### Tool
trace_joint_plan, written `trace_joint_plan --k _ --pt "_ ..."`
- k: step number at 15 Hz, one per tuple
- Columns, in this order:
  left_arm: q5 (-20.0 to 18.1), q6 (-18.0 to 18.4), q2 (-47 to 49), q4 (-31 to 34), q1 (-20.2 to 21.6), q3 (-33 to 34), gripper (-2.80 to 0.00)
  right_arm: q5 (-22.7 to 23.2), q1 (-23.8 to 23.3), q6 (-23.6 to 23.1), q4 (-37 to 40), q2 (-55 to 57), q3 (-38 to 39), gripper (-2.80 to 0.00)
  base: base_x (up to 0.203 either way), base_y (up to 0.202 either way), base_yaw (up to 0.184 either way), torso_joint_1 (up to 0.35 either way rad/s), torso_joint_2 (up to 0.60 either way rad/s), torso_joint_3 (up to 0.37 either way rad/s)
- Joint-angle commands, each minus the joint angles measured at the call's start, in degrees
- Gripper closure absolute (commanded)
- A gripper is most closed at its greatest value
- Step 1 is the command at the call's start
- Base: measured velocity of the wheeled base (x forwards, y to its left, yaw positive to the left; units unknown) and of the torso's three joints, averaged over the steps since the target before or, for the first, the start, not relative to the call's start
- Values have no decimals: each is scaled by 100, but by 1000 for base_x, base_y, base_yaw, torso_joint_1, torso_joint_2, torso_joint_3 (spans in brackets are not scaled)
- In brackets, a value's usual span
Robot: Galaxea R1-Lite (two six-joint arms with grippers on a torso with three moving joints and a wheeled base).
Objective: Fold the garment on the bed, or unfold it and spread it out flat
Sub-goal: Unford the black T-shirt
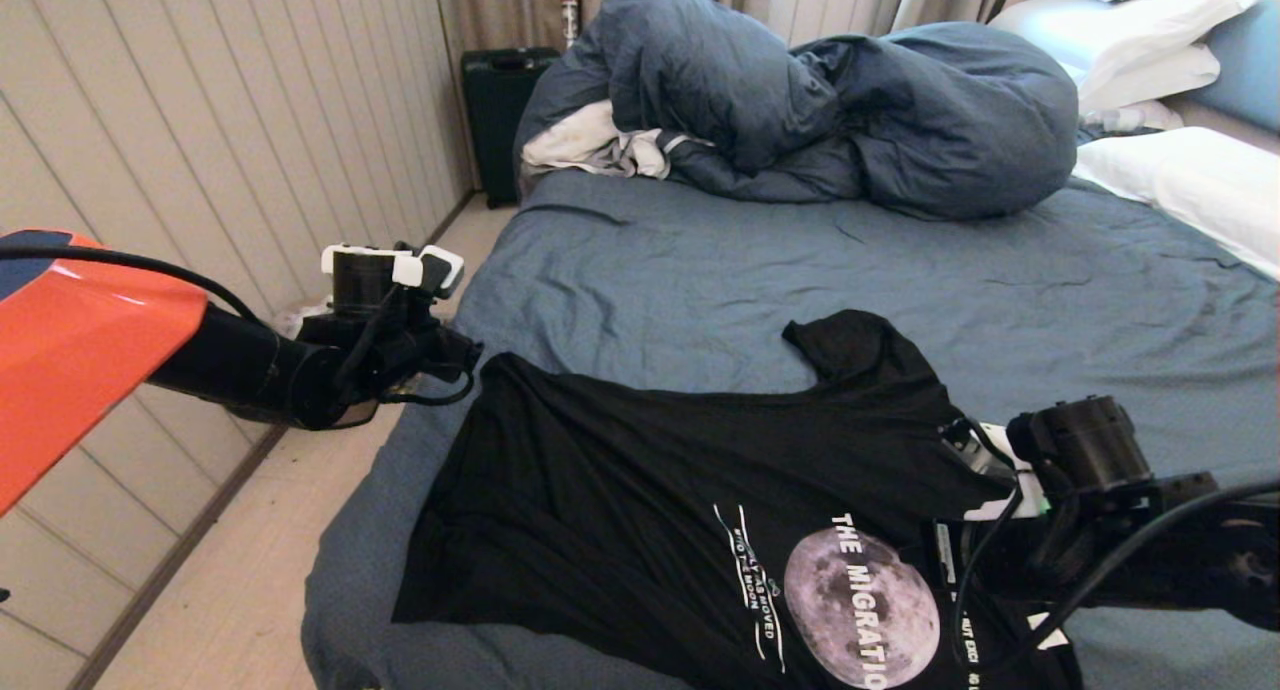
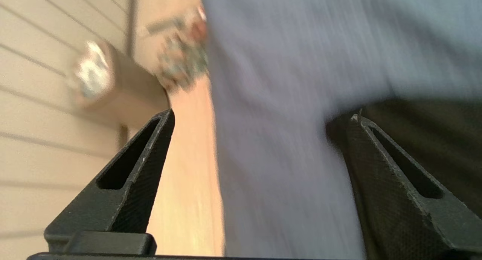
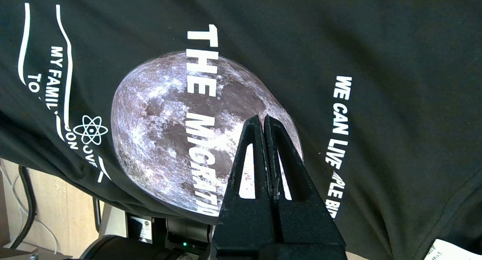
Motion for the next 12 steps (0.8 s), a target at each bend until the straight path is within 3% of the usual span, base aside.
trace_joint_plan --k 1,3,5,7,9,12 --pt "-9 -15 -254 -10 -62 480 -280 5 -1 7 -8 -3 0 0 0 0 0 0 0 0" --pt "-63 -266 -642 -15 -325 1409 -280 5 8 6 -8 -3 0 0 0 0 0 0 0 0" --pt "-95 -836 -1291 -11 -778 2241 -280 -2 0 -1 -8 15 0 0 0 0 0 0 0 0" --pt "-51 -1618 -1717 33 -1484 2789 -280 -4 -1 7 -8 49 0 0 0 0 0 0 0 0" --pt "31 -1993 -1862 68 -1696 2993 -280 4 8 -2 -8 -35 17 0 0 0 0 0 0 0" --pt "795 -2400 -1992 313 -1699 3072 -280 13 -1 7 -8 -64 8 0 0 0 0 0 0 0"
